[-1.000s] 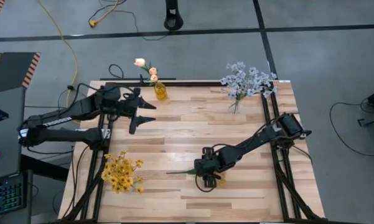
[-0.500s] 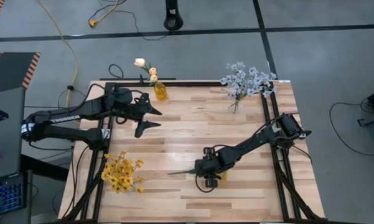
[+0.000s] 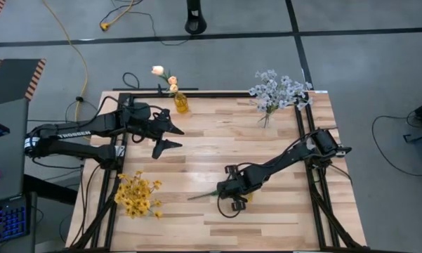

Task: Sort flowers into vase by color
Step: Put the yellow flowers into the bottom transparent vase

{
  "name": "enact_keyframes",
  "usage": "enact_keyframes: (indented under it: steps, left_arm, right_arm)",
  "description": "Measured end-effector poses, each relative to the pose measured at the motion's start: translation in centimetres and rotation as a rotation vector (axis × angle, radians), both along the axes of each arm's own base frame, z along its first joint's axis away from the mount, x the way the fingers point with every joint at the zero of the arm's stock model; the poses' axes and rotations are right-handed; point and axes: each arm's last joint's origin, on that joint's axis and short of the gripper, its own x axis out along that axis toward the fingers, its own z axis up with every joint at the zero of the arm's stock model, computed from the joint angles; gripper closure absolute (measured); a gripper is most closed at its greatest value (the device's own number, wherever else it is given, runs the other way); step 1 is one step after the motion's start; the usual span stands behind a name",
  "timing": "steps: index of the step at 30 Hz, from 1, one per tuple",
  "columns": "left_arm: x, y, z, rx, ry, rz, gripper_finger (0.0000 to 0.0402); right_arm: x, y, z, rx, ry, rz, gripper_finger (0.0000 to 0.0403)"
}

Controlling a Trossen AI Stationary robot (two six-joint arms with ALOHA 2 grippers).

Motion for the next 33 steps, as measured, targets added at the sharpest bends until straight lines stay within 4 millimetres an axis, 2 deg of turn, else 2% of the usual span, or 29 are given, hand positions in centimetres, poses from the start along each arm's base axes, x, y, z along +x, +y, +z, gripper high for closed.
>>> enact_keyframes:
  steps: [9, 24, 33]
  left_arm:
    - [0.0, -0.4, 0.0, -0.117, 0.012, 0.001, 0.0180]
    - [0.0, -0.5, 0.0, -0.283, 0.032, 0.056, 0.0180]
    - [0.0, -0.5, 0.0, -0.321, 0.036, 0.085, 0.0180]
  right_arm:
    - [2.2, -1.3, 2.9, -0.262, -0.109, 0.153, 0.0350]
    - [5.9, -4.1, 7.9, -1.040, -0.219, 0.344, 0.0357]
    - [7.7, -4.8, 10.2, -1.220, -0.334, 0.394, 0.0357]
